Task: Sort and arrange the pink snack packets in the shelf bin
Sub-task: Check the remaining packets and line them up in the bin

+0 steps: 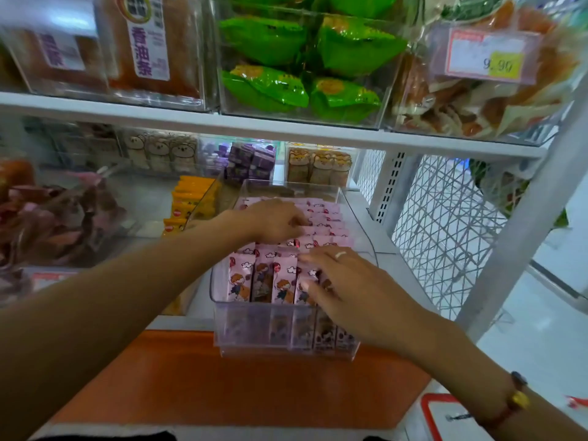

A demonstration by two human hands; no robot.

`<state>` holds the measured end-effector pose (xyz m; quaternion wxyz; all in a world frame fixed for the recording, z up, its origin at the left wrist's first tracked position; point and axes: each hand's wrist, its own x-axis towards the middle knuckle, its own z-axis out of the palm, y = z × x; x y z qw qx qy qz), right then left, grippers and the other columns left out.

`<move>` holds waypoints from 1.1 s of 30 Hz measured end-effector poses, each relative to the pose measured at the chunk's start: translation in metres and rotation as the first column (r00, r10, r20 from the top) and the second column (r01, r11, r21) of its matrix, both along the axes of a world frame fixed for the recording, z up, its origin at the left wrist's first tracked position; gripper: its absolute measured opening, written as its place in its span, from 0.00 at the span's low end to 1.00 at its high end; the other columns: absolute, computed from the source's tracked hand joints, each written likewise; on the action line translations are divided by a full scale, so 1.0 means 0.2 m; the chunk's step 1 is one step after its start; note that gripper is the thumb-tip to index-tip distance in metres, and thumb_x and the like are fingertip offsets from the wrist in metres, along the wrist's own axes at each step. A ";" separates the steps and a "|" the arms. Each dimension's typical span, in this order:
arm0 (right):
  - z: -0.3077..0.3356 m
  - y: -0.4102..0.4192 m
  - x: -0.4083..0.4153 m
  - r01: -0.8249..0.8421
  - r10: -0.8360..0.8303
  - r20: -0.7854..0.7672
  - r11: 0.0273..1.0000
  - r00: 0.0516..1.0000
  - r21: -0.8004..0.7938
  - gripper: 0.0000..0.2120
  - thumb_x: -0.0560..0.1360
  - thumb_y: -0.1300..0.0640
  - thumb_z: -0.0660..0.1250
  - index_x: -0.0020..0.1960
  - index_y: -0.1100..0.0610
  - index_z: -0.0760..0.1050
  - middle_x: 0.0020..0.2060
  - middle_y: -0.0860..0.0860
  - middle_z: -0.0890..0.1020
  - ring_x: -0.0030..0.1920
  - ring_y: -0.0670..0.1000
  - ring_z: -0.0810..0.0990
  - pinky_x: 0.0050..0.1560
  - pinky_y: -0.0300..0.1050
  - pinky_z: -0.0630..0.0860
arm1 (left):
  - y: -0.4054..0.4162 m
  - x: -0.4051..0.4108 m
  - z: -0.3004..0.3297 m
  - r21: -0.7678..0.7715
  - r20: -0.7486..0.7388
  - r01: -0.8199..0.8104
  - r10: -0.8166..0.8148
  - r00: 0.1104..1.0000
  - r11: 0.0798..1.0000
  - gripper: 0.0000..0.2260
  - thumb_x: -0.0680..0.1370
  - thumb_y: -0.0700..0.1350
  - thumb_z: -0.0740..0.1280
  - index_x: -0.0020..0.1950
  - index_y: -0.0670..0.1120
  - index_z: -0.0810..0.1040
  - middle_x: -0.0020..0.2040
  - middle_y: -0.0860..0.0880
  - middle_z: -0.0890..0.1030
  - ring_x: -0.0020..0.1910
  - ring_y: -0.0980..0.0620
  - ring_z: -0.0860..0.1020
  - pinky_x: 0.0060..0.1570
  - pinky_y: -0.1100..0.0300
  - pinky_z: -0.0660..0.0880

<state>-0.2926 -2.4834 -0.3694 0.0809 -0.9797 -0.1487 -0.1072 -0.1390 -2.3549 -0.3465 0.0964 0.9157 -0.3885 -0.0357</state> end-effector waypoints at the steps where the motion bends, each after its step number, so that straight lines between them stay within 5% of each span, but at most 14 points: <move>1: 0.00 0.00 -0.01 -0.012 0.011 -0.023 1.000 1.000 -0.019 0.23 0.81 0.44 0.51 0.74 0.47 0.59 0.72 0.45 0.64 0.71 0.45 0.61 0.68 0.42 0.59 | 0.00 0.00 0.00 -0.017 -0.009 -0.006 0.006 1.000 1.000 0.16 0.82 0.48 0.58 0.67 0.45 0.73 0.63 0.46 0.76 0.59 0.49 0.74 0.59 0.57 0.67; 6: -0.02 -0.02 -0.04 -0.031 0.027 -0.053 0.997 0.998 -0.068 0.24 0.81 0.42 0.48 0.75 0.46 0.56 0.74 0.43 0.61 0.73 0.43 0.56 0.71 0.41 0.51 | 0.04 -0.02 0.01 -0.136 0.068 0.039 -0.030 0.997 0.990 0.15 0.81 0.50 0.60 0.64 0.46 0.76 0.63 0.47 0.77 0.60 0.50 0.74 0.53 0.61 0.65; 11: -0.02 -0.01 -0.03 -0.006 0.003 -0.073 0.999 0.997 -0.043 0.24 0.81 0.42 0.49 0.75 0.46 0.57 0.73 0.43 0.62 0.72 0.43 0.58 0.71 0.43 0.55 | 0.02 -0.05 -0.01 0.004 0.184 -0.013 0.012 0.983 1.000 0.16 0.78 0.57 0.64 0.61 0.51 0.78 0.62 0.51 0.78 0.60 0.51 0.74 0.51 0.60 0.65; 16: -0.01 -0.01 -0.03 0.017 -0.022 -0.101 0.999 0.995 -0.043 0.24 0.80 0.41 0.50 0.75 0.45 0.56 0.74 0.43 0.61 0.73 0.44 0.57 0.72 0.45 0.56 | 0.01 -0.08 0.00 -0.295 0.183 -0.096 0.155 0.971 0.951 0.09 0.79 0.49 0.64 0.55 0.48 0.80 0.58 0.52 0.80 0.52 0.54 0.77 0.46 0.62 0.70; 20: -0.01 -0.01 -0.03 0.022 -0.026 -0.103 0.999 0.994 -0.046 0.24 0.80 0.41 0.50 0.75 0.44 0.55 0.74 0.43 0.60 0.73 0.44 0.57 0.71 0.45 0.56 | 0.05 -0.16 0.07 -0.716 -0.154 -0.290 0.262 0.953 0.635 0.11 0.81 0.47 0.61 0.60 0.45 0.75 0.52 0.50 0.79 0.43 0.56 0.75 0.41 0.64 0.72; 22: 0.00 -0.01 -0.03 0.024 -0.029 -0.107 0.999 0.994 -0.048 0.25 0.80 0.40 0.50 0.75 0.43 0.55 0.74 0.42 0.60 0.73 0.44 0.57 0.71 0.44 0.56 | 0.09 -0.22 0.10 -0.827 -0.338 -0.391 0.199 0.920 0.404 0.12 0.82 0.48 0.60 0.61 0.43 0.75 0.51 0.48 0.80 0.45 0.53 0.77 0.43 0.61 0.75; 25: 0.01 -0.01 -0.03 0.030 -0.033 -0.100 0.999 0.994 -0.036 0.24 0.80 0.40 0.52 0.74 0.43 0.57 0.73 0.43 0.62 0.72 0.45 0.59 0.70 0.45 0.58 | 0.15 -0.34 0.10 -0.896 -0.388 -0.404 0.121 0.914 0.184 0.11 0.81 0.48 0.62 0.58 0.44 0.76 0.50 0.47 0.81 0.50 0.51 0.80 0.53 0.58 0.77; 29: 0.02 0.01 -0.03 0.052 -0.044 -0.092 0.995 0.995 0.084 0.22 0.79 0.44 0.57 0.72 0.44 0.62 0.70 0.44 0.68 0.64 0.42 0.70 0.59 0.40 0.67 | 0.23 -0.50 0.07 -0.946 -0.321 -0.324 0.119 0.940 0.006 0.03 0.79 0.48 0.65 0.51 0.50 0.77 0.48 0.51 0.82 0.49 0.57 0.81 0.50 0.61 0.79; 31: 0.05 0.03 -0.01 0.075 -0.061 -0.072 0.973 0.996 0.220 0.21 0.79 0.46 0.58 0.71 0.46 0.63 0.68 0.45 0.70 0.51 0.38 0.75 0.50 0.35 0.69 | 0.26 -0.55 0.06 -0.951 -0.310 -0.310 0.104 0.945 -0.025 0.02 0.79 0.47 0.65 0.50 0.51 0.77 0.47 0.52 0.82 0.48 0.57 0.81 0.49 0.62 0.79; 33: 0.07 0.07 0.00 0.077 -0.073 -0.025 0.896 0.997 0.436 0.20 0.78 0.45 0.58 0.69 0.47 0.65 0.68 0.45 0.71 0.54 0.38 0.72 0.54 0.36 0.68 | 0.27 -0.59 0.05 -0.956 -0.293 -0.293 0.074 0.953 -0.010 0.02 0.79 0.47 0.65 0.49 0.52 0.77 0.46 0.52 0.82 0.48 0.56 0.82 0.48 0.62 0.78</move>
